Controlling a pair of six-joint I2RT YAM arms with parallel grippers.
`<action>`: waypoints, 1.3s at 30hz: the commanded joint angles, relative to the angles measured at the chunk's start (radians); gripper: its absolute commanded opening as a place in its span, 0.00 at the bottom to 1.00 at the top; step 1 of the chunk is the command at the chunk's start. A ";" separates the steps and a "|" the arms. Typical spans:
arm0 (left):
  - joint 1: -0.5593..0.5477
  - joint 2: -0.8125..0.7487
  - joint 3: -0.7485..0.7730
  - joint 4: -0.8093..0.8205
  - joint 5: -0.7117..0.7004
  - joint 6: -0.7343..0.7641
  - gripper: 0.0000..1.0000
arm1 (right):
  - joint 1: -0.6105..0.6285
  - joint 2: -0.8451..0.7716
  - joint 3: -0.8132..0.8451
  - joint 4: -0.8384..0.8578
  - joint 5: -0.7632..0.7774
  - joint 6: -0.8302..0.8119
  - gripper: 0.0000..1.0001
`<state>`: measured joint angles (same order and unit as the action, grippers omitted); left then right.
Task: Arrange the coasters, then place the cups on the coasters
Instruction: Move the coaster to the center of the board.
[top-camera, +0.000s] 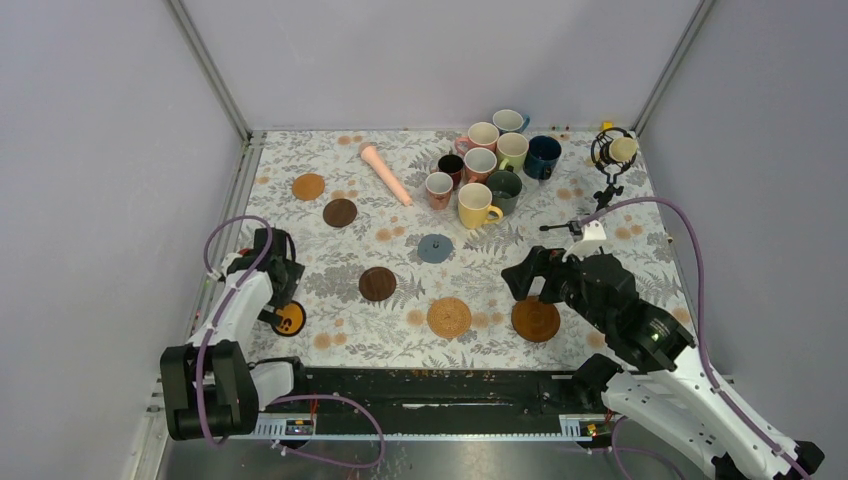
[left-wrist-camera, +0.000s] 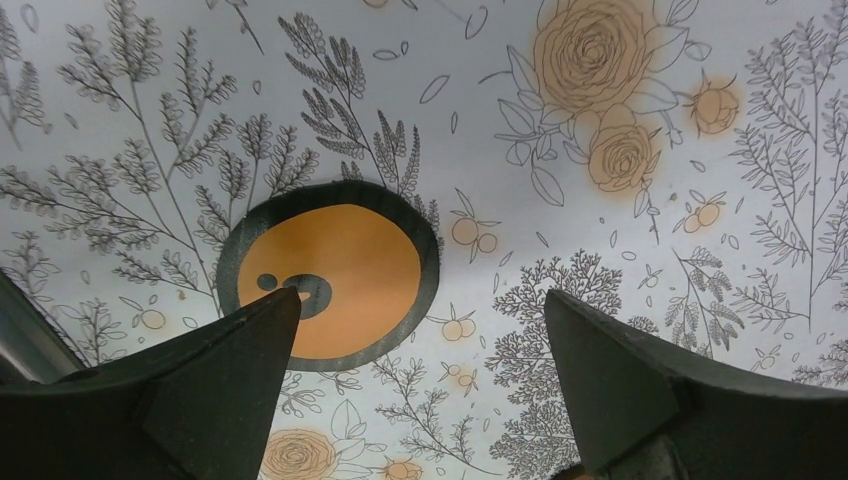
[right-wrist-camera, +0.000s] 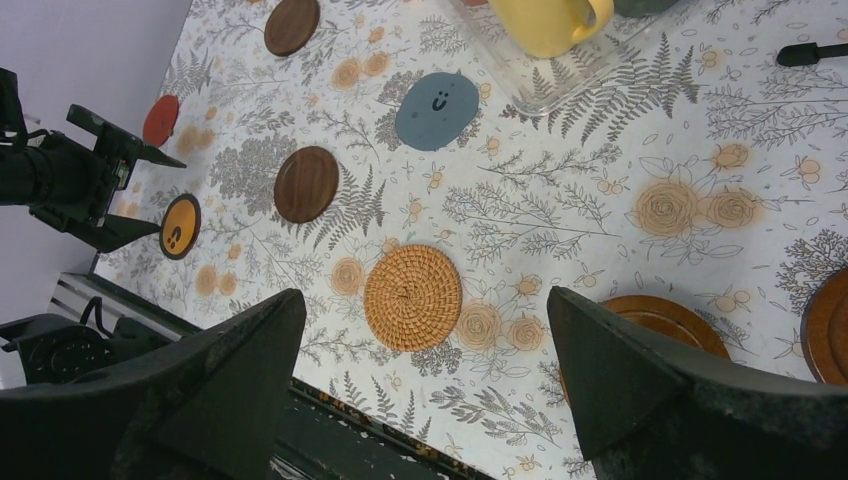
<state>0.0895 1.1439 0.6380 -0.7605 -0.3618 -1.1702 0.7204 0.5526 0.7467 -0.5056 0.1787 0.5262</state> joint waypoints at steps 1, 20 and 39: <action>0.005 0.014 -0.024 0.078 0.059 -0.023 0.95 | 0.006 0.021 -0.001 0.062 -0.019 0.013 1.00; -0.118 0.083 -0.045 0.136 0.148 -0.041 0.90 | 0.006 -0.037 -0.018 0.055 0.008 0.010 0.99; -0.064 -0.163 0.024 -0.106 -0.184 -0.196 0.87 | 0.006 -0.034 -0.018 0.056 0.024 0.013 0.99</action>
<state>-0.0422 1.0195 0.6189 -0.7979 -0.4129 -1.3312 0.7204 0.5209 0.7296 -0.4805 0.1734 0.5400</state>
